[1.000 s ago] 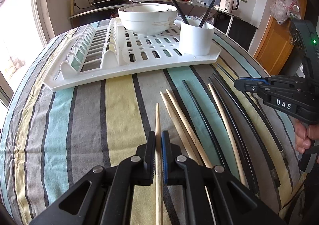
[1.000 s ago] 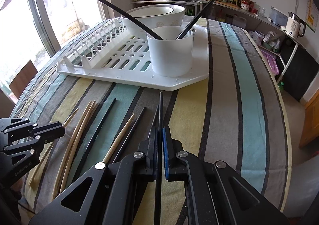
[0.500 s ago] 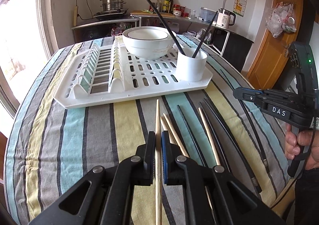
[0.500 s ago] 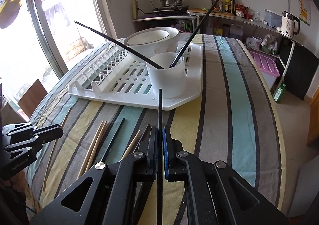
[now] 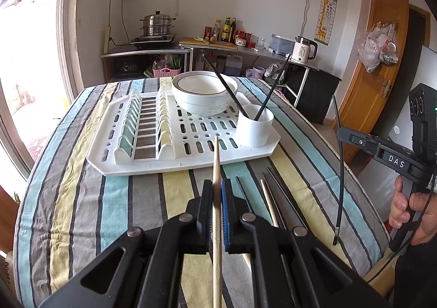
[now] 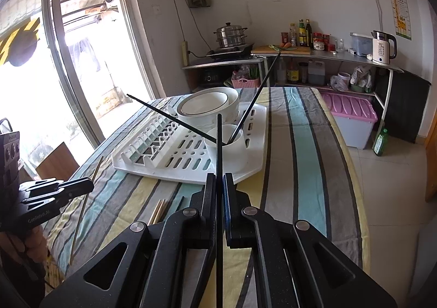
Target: Organize utensils
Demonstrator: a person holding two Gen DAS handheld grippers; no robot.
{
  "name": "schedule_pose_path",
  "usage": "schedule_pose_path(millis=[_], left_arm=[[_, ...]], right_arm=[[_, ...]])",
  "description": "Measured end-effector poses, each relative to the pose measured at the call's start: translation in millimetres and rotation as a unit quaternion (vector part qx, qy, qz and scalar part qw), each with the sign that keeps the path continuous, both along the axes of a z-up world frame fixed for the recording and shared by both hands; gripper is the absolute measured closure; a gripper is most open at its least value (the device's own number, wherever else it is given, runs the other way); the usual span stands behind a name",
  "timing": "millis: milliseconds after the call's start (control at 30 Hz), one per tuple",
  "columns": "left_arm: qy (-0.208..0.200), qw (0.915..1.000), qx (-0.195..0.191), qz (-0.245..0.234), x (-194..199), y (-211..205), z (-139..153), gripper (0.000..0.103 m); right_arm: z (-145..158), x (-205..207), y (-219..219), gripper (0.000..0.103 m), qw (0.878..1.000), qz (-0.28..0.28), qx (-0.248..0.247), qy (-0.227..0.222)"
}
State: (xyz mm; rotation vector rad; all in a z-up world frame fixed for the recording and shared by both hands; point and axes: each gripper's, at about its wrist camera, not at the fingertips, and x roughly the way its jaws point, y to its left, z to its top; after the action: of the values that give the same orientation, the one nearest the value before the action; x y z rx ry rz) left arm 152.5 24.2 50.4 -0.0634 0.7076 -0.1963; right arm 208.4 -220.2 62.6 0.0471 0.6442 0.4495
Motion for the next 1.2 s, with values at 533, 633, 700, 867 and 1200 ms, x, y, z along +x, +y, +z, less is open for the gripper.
schedule_pose_path(millis=[533, 633, 700, 867, 1200], left_arm=[[-0.027, 0.9993, -0.021, -0.01, -12.3, -0.9, 15.0, 0.096], [-0.03, 0.9992, -0.025, -0.012, -12.3, -1.1, 18.3, 0.096], [-0.032, 0.999, -0.027, -0.013, -11.9, -0.7, 20.7, 0.096], [-0.04, 0.9986, -0.027, -0.019, -8.8, -4.1, 27.8, 0.096], [-0.053, 0.9973, -0.025, -0.044, 14.1, -25.1, 42.4, 0.096]], right_arm=[[4.4, -7.9, -0.5, 0.098, 1.0, -0.002, 0.002, -0.013], [7.7, -9.8, -1.4, 0.098, 1.0, -0.003, 0.003, -0.017], [10.3, -11.5, -2.0, 0.098, 1.0, -0.004, 0.005, -0.021], [19.0, -13.0, -2.9, 0.098, 0.999, -0.008, 0.008, -0.033], [32.7, -12.2, -2.0, 0.098, 0.999, -0.01, 0.006, -0.051]])
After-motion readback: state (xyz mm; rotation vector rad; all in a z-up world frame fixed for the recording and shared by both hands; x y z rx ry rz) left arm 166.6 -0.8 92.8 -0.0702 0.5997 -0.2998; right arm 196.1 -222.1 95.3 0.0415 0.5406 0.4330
